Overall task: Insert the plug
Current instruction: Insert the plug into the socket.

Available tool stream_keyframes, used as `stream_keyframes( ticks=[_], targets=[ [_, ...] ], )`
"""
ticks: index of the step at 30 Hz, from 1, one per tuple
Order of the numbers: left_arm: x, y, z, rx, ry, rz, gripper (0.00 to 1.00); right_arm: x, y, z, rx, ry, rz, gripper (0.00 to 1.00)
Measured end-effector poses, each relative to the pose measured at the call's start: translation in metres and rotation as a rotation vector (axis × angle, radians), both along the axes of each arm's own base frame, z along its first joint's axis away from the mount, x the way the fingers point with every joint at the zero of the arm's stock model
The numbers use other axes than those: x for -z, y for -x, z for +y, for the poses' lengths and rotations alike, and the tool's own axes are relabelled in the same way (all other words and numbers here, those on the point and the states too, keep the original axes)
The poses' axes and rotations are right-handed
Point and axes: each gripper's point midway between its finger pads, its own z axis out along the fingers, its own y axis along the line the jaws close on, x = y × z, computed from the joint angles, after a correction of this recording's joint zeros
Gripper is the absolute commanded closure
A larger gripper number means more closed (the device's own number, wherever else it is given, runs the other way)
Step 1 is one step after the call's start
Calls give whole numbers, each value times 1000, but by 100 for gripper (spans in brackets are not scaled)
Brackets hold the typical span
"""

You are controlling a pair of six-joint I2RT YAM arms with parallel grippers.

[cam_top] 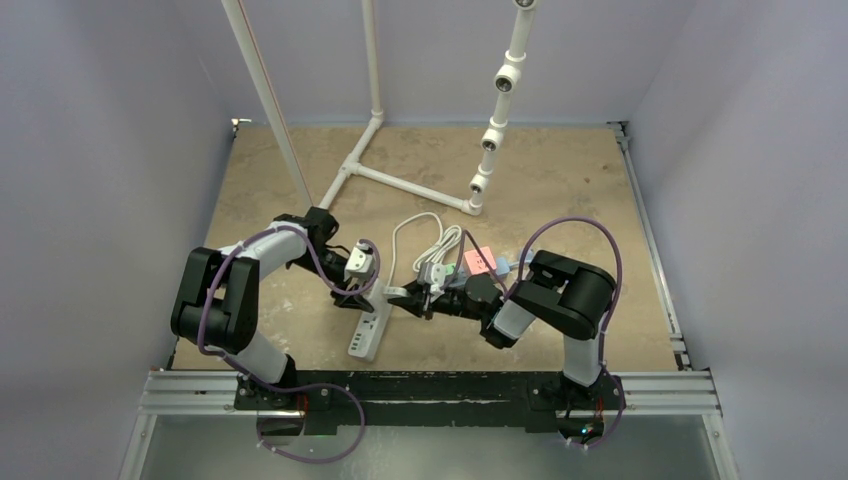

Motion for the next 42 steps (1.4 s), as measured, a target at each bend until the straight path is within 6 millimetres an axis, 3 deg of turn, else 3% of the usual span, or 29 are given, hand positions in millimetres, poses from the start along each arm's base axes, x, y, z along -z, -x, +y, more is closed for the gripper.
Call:
stream_keyframes(
  ticks=[9,21,42],
  targets=[
    [0,4,0,34,2,-26,100,2,6,2,-24,-7,14,100],
    [1,27,3,187,2,-95,100,5,25,7,-107,-2,34,100],
    [2,30,2,209,-5,-97,100,14,25,8,-81,-8,109,100]
  ],
)
